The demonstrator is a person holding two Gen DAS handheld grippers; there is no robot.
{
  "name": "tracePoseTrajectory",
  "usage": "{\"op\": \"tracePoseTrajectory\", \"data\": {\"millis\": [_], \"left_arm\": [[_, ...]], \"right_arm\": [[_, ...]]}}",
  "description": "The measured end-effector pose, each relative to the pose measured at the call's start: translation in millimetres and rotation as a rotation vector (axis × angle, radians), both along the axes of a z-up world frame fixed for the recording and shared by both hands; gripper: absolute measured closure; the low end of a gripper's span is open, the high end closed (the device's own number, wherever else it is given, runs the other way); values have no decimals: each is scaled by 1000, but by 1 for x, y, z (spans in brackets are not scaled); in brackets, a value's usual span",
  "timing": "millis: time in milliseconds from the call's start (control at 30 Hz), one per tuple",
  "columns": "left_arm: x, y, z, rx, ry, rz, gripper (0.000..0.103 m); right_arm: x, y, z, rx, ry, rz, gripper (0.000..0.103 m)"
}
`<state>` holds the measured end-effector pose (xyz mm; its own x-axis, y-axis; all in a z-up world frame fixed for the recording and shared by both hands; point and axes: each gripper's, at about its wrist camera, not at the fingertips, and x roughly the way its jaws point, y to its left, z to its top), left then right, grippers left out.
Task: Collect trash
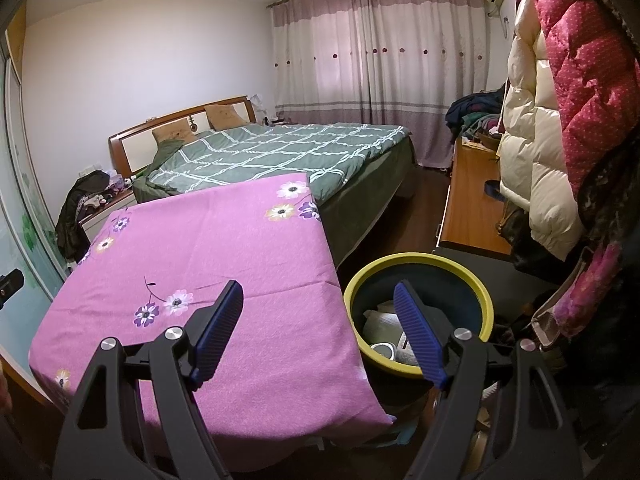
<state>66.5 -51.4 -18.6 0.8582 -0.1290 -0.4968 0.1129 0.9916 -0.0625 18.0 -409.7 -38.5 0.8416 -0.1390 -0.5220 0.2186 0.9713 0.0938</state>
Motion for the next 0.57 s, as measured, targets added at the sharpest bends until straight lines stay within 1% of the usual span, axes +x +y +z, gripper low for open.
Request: {"op": "tracePoseTrajectory", "data": {"millis": [133, 233, 300, 367, 400, 467, 500, 567], "left_arm": [[6, 1, -2, -12, 10, 4, 5], [14, 2, -4, -21, 20, -24, 5], [26, -1, -4, 10, 19, -32, 5], [51, -1, -6, 46, 42, -22, 5], [69, 3, -9, 42, 63, -15, 5], [105, 9, -16, 53, 94, 5, 5], [123, 11, -21, 63, 113, 16, 5], [166, 18, -37, 69, 163, 44, 5]], "right_arm": [[4, 0, -2, 3, 9, 3, 29], [11, -1, -4, 17, 19, 18, 29], [20, 0, -3, 21, 24, 33, 29], [39, 2, -3, 34, 41, 63, 24], [51, 4, -2, 40, 52, 81, 23], [82, 10, -2, 37, 78, 124, 12], [94, 13, -3, 31, 92, 132, 11], [138, 25, -10, 36, 124, 173, 11]]}}
